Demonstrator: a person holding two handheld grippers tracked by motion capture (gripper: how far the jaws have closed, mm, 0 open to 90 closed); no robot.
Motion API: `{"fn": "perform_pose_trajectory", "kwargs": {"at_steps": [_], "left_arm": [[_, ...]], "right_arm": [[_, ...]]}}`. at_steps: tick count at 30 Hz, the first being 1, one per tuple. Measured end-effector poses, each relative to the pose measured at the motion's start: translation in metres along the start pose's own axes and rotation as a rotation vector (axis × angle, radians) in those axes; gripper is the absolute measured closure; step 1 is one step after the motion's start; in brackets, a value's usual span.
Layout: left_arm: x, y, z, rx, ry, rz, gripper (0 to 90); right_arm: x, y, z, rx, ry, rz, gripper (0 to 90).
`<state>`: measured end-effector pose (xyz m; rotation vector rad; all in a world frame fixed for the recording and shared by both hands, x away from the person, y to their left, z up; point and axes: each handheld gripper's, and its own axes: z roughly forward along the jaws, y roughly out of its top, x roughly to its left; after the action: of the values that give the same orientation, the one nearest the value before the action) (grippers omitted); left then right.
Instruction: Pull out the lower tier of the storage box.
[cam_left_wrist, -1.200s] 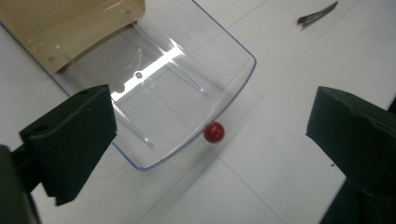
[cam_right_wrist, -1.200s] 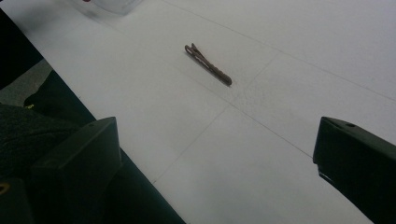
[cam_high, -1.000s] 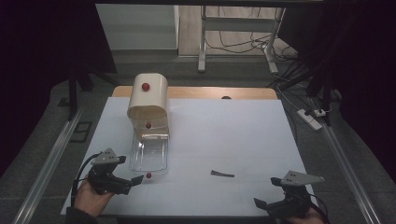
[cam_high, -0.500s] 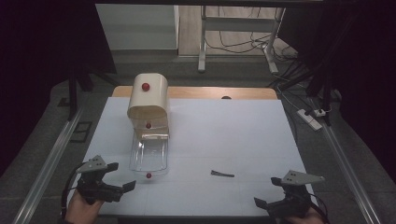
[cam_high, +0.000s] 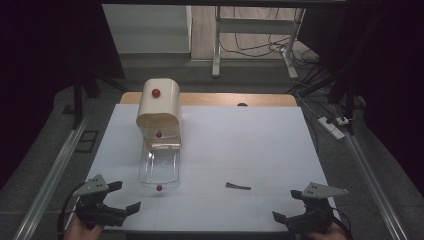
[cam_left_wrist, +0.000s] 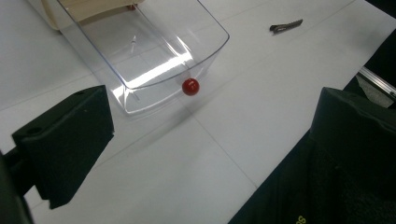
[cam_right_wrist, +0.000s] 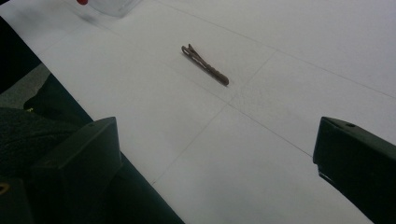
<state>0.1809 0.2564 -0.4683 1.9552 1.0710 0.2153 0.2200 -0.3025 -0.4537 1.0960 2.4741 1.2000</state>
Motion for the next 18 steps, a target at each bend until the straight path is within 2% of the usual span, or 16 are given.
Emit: {"fn": "perform_pose_trajectory", "kwargs": {"at_steps": [18], "left_arm": [[-0.005, -0.018, -0.018, -0.003, 0.022, -0.008, 0.0]], "right_arm": [[0.000, 0.000, 0.000, -0.003, -0.013, 0.008, 0.2]]}}
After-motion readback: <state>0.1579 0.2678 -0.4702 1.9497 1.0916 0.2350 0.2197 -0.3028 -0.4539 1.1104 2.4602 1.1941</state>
